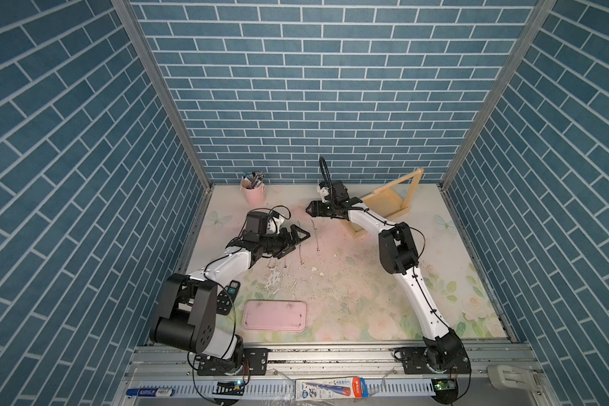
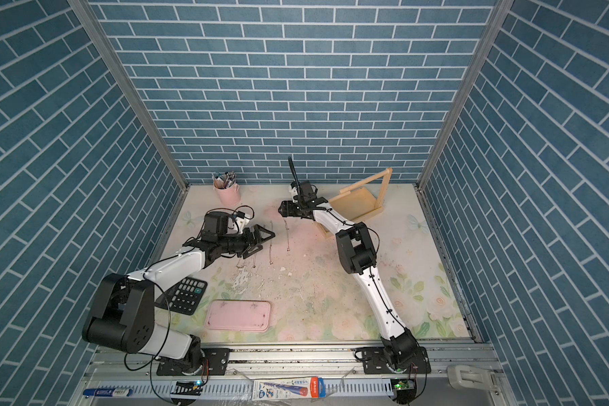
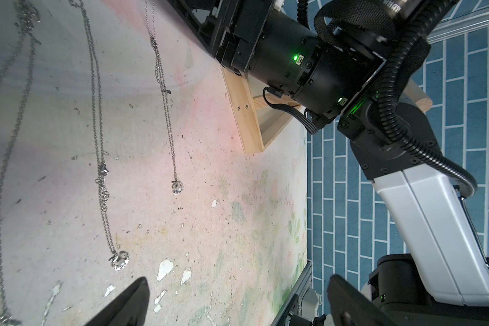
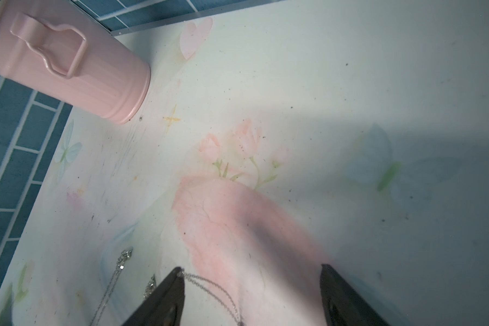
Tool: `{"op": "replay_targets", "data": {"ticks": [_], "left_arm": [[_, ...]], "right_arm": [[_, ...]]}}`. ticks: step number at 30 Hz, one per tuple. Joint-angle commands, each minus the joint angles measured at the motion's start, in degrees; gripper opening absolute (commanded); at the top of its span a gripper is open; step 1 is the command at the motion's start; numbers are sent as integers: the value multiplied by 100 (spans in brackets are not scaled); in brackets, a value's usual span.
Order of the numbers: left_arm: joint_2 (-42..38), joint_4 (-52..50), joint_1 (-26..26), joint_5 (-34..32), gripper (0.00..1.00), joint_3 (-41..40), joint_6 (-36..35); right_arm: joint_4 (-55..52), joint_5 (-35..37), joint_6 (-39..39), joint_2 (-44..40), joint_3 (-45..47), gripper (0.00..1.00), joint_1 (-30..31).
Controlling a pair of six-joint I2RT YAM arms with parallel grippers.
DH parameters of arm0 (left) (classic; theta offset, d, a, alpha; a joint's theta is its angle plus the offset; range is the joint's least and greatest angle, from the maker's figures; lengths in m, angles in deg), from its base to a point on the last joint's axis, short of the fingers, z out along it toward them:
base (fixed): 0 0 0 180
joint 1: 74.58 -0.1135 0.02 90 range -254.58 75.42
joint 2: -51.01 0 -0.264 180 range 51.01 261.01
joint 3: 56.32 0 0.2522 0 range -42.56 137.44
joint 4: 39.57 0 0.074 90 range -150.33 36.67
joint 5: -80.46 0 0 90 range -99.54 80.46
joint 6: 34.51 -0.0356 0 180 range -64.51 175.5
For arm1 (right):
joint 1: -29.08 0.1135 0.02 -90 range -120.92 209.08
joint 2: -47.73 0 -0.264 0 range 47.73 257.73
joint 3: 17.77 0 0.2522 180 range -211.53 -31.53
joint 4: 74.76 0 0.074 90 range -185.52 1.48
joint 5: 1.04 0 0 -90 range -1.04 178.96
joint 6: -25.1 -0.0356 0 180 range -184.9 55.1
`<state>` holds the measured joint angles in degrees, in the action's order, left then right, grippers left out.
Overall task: Take the necklace off the jewelry display stand
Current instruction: Place the necklace at the center of the board.
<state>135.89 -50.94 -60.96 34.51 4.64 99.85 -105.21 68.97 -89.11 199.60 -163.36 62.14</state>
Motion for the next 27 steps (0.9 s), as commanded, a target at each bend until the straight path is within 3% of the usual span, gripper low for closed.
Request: {"op": "replay_targets", "data": {"ticks": [1, 5, 10, 19, 27], "left_arm": [[119, 632, -36, 109, 99, -222, 320], [533, 1796, 106, 253, 99, -399, 898], [1089, 2481, 470, 126, 99, -111, 969], [2210, 2814, 797, 94, 99, 777, 435], [2746, 3031, 914, 16, 99, 940, 310]], "right_arm": [[63, 107, -44, 124, -51, 76, -25], [96, 109, -84, 123, -32, 76, -28], [111, 92, -84, 88, 23, 78, -28], [182, 30, -146, 31, 200, 81, -28], [167, 11, -138, -4, 241, 82, -28]]}}
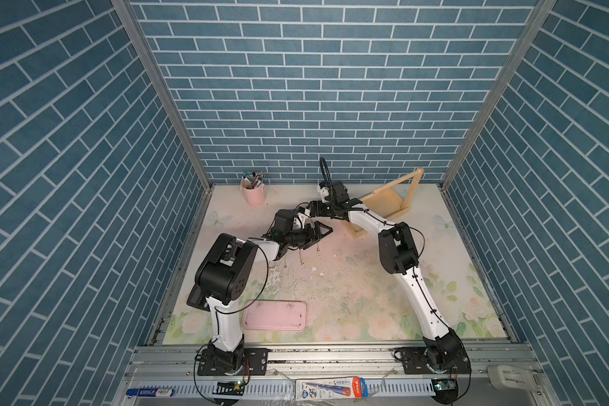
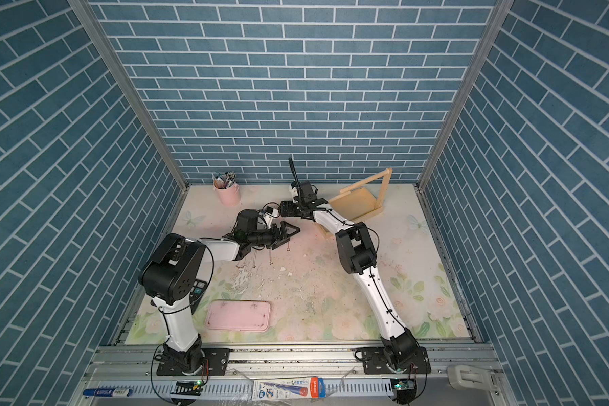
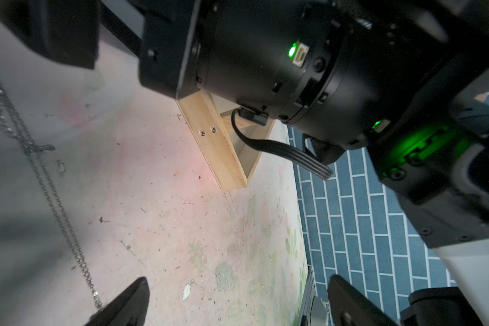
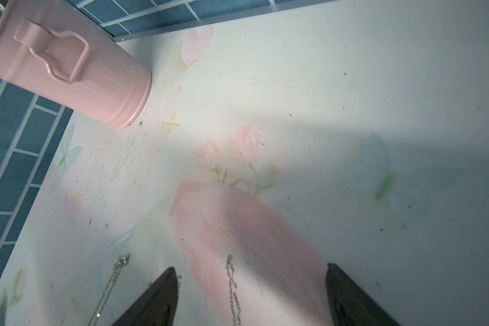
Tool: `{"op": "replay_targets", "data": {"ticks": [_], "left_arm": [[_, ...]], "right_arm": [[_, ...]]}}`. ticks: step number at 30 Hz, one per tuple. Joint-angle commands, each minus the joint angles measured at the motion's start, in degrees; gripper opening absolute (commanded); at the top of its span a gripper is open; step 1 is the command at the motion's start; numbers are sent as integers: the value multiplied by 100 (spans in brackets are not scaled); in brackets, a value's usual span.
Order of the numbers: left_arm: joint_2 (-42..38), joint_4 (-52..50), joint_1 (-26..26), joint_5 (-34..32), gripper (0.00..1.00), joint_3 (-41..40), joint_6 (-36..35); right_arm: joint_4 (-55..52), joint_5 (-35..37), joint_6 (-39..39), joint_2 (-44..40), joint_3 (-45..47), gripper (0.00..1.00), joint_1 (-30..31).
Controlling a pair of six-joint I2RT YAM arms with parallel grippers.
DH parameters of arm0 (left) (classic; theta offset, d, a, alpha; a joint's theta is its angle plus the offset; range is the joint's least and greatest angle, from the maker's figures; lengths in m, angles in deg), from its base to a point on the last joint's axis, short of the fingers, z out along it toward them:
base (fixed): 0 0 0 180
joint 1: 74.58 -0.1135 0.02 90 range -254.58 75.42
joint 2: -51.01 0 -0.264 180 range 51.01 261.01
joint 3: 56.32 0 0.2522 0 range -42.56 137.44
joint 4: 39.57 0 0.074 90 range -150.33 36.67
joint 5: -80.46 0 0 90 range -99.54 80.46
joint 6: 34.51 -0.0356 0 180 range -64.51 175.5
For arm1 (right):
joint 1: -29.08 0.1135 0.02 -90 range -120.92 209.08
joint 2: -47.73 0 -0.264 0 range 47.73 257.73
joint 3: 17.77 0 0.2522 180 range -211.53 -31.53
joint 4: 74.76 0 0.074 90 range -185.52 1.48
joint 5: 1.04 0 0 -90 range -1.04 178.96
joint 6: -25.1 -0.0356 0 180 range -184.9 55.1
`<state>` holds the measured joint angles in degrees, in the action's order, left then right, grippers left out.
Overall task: Take the necklace off the jewelry display stand
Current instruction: Place the necklace at the center of the board.
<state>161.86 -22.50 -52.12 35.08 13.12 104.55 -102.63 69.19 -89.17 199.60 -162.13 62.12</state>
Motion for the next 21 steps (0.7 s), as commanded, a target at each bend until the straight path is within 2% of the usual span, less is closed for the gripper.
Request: {"op": "replay_targets", "data": {"ticks": [1, 13, 18, 21], "left_arm": [[192, 206, 39, -33, 99, 79, -168], [473, 463, 35, -32, 99, 5, -83], [284, 756, 15, -26, 99, -188, 149], [-9, 472, 13, 7, 99, -123, 60]], "right_arm": [[-94, -9, -128, -13, 120, 82, -25], [-92, 7, -113, -146, 272, 82, -29], [-88, -33, -105, -200, 281, 83, -25], [-90, -71, -95, -237, 239, 83, -26]]}}
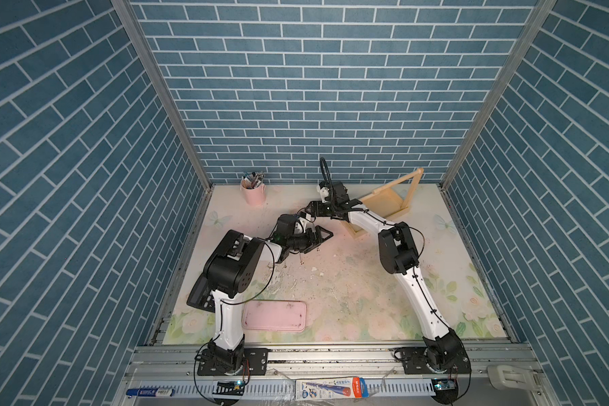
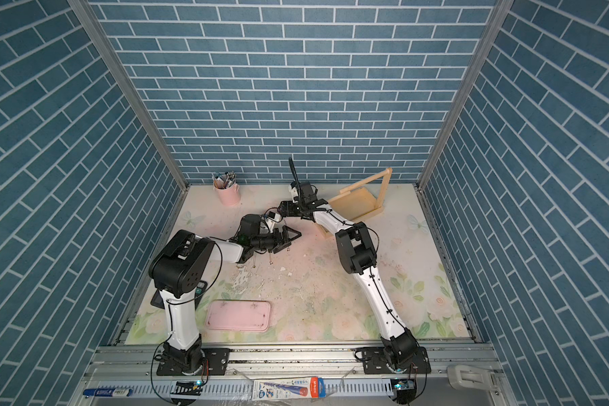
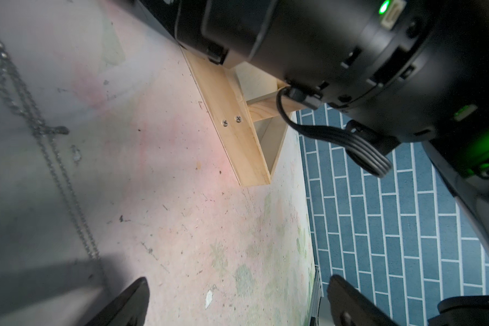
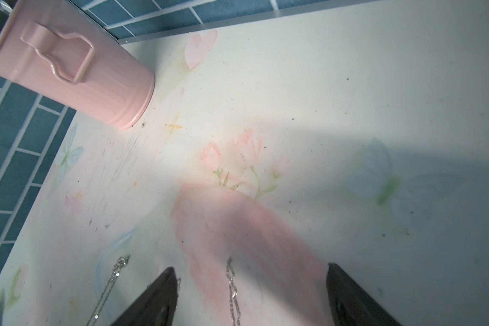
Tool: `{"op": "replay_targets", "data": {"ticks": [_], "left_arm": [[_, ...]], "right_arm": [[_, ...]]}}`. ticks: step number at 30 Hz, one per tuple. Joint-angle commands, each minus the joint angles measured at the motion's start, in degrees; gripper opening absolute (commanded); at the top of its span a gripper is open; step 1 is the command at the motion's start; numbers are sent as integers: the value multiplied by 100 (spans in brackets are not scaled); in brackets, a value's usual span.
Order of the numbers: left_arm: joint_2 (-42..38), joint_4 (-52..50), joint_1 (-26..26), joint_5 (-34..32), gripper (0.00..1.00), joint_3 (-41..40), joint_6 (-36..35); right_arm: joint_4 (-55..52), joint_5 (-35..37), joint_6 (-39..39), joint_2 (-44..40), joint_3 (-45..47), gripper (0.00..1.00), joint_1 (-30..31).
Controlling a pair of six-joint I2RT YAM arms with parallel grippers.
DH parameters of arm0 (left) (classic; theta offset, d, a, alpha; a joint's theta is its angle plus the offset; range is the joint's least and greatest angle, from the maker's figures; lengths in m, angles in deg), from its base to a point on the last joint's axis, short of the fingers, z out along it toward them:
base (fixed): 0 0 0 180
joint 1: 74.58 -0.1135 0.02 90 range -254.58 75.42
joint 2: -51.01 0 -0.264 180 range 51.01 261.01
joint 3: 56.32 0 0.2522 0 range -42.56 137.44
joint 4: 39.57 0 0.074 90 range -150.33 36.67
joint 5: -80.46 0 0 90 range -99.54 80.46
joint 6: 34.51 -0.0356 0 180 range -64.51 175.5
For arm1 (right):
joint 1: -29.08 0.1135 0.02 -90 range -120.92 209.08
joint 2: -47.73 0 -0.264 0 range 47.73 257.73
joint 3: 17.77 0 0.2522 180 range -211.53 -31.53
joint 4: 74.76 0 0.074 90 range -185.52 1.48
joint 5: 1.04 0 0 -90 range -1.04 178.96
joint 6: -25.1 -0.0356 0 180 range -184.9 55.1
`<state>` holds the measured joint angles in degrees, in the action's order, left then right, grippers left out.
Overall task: Take the necklace off the jewelry display stand
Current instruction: Place the necklace at the center of the board, then reset both arms
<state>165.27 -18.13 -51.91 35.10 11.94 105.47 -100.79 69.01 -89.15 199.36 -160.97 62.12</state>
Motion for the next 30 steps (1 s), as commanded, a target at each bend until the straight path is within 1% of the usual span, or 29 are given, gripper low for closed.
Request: {"op": "replay_targets", "data": {"ticks": [1, 4, 9, 11, 15, 19, 22, 23, 25, 26, 28, 30], "left_arm": [[-470, -154, -9, -20, 99, 37, -132], [-836, -646, -33, -95, 99, 87, -341], [-1560, -1117, -238, -238, 99, -115, -370], [-1899, -1316, -371, -273, 99, -208, -411], [-2645, -2212, -673, -411, 99, -247, -776], [-3278, -3393, -1023, -673, 99, -27, -1307], [-3659, -3740, -1385, -720, 99, 85, -1340], [-3786, -4059, -1443, -937, 99, 203, -1499], [-3996, -5132, -1540, -1866, 99, 638, -2037], [-4043, -5483, -1618, -2193, 99, 830, -2140], [-4108, -5952, -1820, -3028, 99, 1054, -2147], [-4148, -6120, -1943, -3957, 99, 1172, -2192]], "right_arm": [[-282, -70, -97, -231, 104, 83, -25], [-301, -122, -102, -317, 78, 84, -25], [-296, -249, -80, -616, 146, 85, -25], [-300, -313, -49, -761, 157, 86, -25], [-292, -511, 25, -1075, 124, 90, 0], [-420, -641, 185, -1495, 16, 93, 45], [-637, -660, 461, -1998, 23, 95, 45], [-726, -571, 587, -2187, 58, 95, 41], [-815, -206, 840, -2832, 361, 96, -8], [-780, 24, 914, -3110, 577, 96, -49], [-656, 551, 1007, -3739, 1208, 96, -206], [-437, 984, 923, -4448, 1982, 98, -528]]}}
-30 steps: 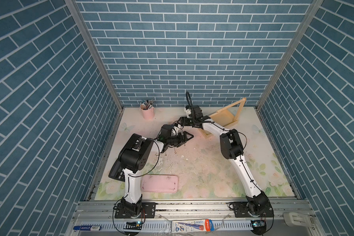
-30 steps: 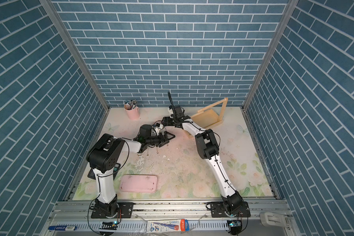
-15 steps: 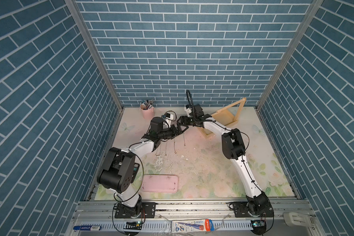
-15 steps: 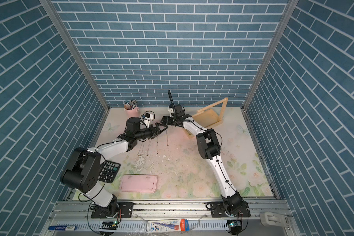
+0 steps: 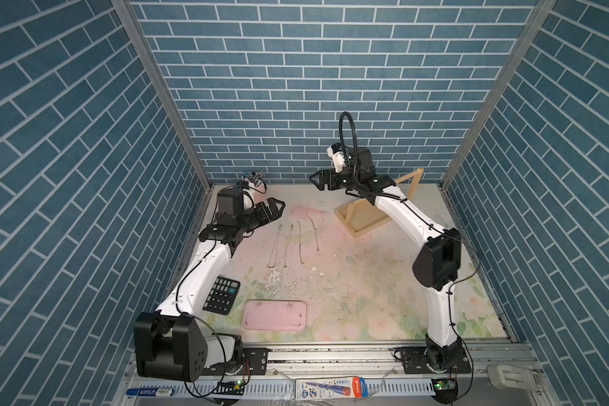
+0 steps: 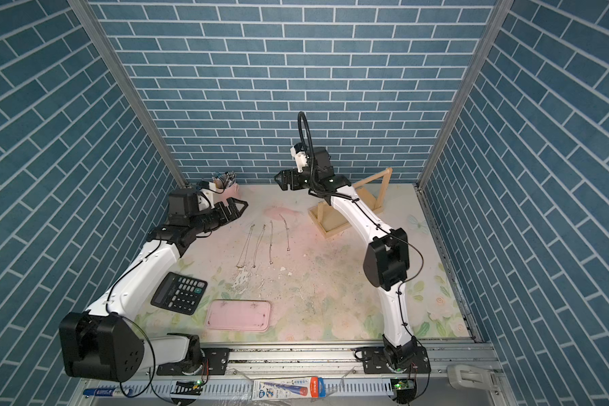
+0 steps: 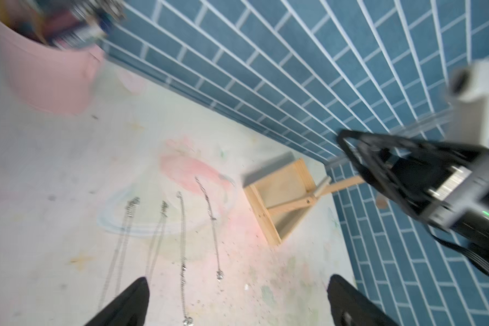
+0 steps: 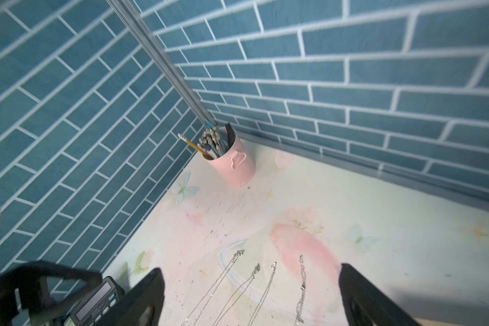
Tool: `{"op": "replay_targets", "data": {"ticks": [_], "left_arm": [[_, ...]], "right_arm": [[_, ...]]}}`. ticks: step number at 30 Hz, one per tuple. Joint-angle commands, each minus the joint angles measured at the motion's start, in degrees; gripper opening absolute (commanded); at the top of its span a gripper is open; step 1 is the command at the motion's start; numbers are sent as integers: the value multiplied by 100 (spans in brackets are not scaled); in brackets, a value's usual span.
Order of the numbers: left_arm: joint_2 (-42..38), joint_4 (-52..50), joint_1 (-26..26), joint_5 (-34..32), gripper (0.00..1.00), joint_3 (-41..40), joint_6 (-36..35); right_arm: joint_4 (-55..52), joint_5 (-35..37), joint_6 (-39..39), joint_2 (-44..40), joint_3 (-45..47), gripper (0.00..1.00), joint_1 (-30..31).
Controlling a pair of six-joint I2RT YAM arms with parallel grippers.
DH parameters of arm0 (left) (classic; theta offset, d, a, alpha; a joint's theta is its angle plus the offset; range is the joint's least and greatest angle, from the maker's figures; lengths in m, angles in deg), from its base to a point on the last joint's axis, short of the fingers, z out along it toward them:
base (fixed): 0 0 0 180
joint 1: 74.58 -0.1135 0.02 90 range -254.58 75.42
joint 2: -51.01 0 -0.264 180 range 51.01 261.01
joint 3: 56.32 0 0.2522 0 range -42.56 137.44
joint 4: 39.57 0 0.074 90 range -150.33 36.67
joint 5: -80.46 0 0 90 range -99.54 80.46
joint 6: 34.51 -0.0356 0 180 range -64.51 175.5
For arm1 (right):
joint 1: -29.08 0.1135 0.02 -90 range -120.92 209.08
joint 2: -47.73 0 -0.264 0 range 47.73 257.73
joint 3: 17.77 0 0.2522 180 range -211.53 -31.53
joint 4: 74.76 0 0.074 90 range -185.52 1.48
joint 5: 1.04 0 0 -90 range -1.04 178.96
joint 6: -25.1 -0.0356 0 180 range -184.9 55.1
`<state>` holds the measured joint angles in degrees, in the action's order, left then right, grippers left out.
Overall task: Take the necklace off the jewelry display stand
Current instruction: Reset both arms
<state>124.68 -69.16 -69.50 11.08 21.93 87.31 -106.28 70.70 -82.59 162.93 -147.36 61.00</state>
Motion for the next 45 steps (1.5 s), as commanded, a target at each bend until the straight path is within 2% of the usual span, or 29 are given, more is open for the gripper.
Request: {"op": "replay_targets", "data": {"ticks": [1, 3, 5, 8, 12, 17, 23, 27, 32, 34, 36, 38, 40, 45], "left_arm": [[-102, -997, -208, -1955, 99, 176, -429], [-72, -877, -259, -2807, 99, 107, -550], [-46, -686, -342, -3346, 99, -57, -597], [-56, -69, -490, -3601, 99, -585, -652], [-113, 820, -526, -4150, 99, -1440, -749], [-180, 1806, -518, -4797, 99, -2377, -1306], [-91, 3537, -519, -4877, 99, -3335, -1606], [15, 4318, -535, -4407, 99, -3549, -1943], [322, 6173, -569, -3848, 99, -4089, -2152], [201, 5877, -546, -3779, 99, -4014, -2157], [-178, 4605, -227, -4563, 99, -3705, -2389], [-331, 4791, -22, -4877, 99, -3895, -2787], [-169, 5053, -17, -4951, 99, -3987, -2886], [24, 4924, -21, -4852, 99, -3887, -3014]], "right_arm": [[214, 1048, 148, -1102, 997, 98, -586], [525, 1510, -289, -1749, 1936, 99, -1081], [716, 1800, -603, -2301, 2757, 99, -1540], [801, 2644, -819, -2983, 3879, 99, -2056], [931, 3832, -774, -3626, 5135, 99, -2422], [1753, 4729, -757, -4094, 6642, 99, -2761], [3166, 5225, -242, -3878, 7781, 99, -2814], [3729, 5318, 340, -3629, 7983, 99, -2816], [4426, 5268, 815, -3703, 8274, 99, -2819], [4714, 5404, 1097, -3771, 8518, 99, -2811], [4674, 5723, 999, -3828, 8678, 99, -2806], [5037, 5735, 987, -3798, 8920, 99, -2810], [5540, 5670, 987, -3689, 9138, 99, -2806], [6439, 5497, 971, -3201, 9374, 99, -2810]]}}
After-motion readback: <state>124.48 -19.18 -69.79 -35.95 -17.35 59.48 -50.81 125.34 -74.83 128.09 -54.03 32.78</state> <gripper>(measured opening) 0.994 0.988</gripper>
